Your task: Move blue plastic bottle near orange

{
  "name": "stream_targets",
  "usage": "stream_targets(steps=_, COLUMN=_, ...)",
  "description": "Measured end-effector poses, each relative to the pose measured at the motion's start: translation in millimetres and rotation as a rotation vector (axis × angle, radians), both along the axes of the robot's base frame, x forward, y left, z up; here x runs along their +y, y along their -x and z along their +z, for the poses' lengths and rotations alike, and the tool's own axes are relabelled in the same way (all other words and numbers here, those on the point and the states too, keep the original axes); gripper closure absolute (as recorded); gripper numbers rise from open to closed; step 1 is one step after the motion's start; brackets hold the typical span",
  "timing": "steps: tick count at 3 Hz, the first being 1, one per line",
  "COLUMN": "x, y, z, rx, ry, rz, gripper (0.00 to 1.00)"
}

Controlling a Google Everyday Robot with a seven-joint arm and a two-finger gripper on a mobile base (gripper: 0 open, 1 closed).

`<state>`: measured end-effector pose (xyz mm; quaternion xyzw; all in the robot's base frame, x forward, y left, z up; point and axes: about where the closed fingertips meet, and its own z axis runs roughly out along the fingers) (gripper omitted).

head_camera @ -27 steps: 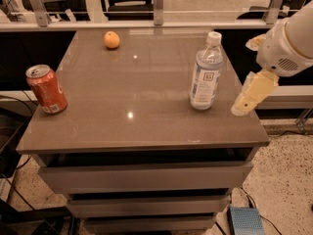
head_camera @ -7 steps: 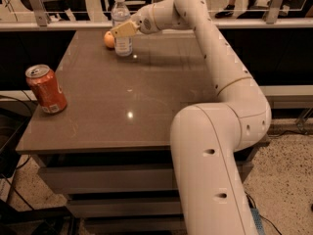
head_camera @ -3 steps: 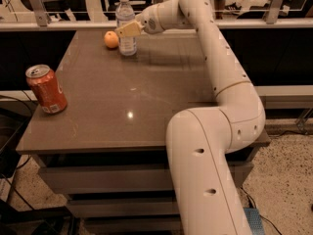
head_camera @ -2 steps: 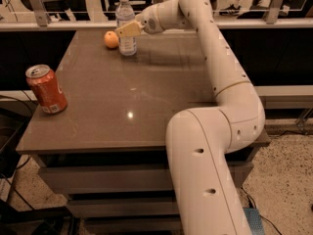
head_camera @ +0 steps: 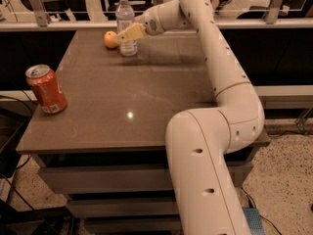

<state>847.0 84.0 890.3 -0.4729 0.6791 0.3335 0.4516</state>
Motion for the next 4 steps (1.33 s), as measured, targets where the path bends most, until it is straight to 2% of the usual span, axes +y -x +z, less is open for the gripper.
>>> stream_targets(steps=1, x=-3.0, y=4.9, z=-2.2, rx=0.014, ry=0.009, rz=0.013, gripper=0.0)
stream_targets(steps=2, x=-17.2, y=11.3, z=0.7, rx=0.025, ry=0.013, rz=0.017, gripper=0.0)
stream_targets(steps=3, x=-42.4, y=18.3, z=8.4, rx=0.035, ry=0.004, rz=0.007, gripper=0.0)
stream_targets(steps=4, x=-81.5, y=30.8, z=23.6, rx=0.037, ry=-0.002, rz=-0.015, gripper=0.0)
